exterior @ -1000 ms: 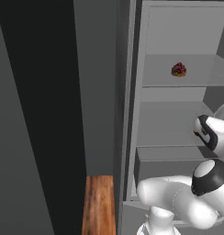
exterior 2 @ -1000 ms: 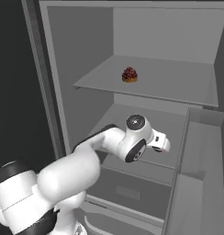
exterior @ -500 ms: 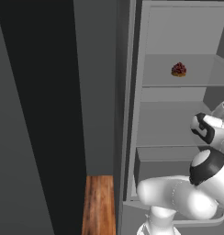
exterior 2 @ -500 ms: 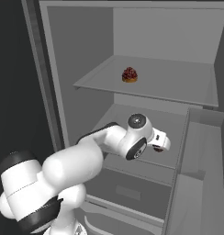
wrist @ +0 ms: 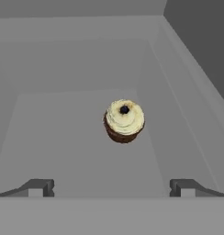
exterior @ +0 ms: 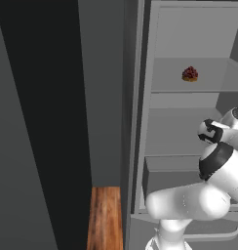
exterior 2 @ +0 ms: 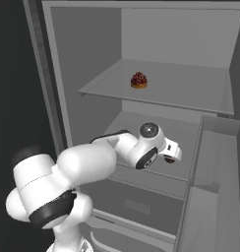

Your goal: Take the cake and cupcake from the fridge and place them on the empty tray on the dining counter.

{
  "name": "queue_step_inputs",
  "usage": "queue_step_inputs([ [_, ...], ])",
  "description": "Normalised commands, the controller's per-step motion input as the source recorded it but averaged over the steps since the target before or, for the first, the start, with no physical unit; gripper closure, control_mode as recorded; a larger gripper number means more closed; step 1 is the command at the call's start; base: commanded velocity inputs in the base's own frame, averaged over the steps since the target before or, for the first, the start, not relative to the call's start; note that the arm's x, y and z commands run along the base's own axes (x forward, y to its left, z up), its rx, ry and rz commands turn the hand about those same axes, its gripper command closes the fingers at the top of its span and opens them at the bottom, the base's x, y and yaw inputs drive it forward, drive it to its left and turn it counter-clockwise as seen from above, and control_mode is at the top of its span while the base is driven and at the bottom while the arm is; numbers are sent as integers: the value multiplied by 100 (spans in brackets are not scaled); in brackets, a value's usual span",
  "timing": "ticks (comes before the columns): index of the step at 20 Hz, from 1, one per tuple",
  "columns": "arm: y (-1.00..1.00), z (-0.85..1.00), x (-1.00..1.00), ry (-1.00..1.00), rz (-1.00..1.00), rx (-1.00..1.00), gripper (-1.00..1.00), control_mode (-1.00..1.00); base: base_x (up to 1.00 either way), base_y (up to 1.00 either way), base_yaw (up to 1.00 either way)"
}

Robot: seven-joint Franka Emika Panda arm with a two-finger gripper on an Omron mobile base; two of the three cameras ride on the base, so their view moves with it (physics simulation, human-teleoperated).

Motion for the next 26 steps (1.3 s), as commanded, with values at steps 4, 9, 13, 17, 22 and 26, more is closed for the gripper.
queue_step_inputs([
  [4,-22,-3,14,0,0,8,-100,-100,0,0,0],
  [9,-22,-4,11,0,0,6,-100,-100,0,0,0],
  [13,-7,-20,23,0,0,0,-100,-100,0,0,0],
  [17,-3,-27,32,0,0,0,-100,-100,0,0,0],
  [22,-10,-24,28,0,0,0,-100,-100,0,0,0],
  [26,-25,-17,15,0,2,0,-100,-100,0,0,0],
])
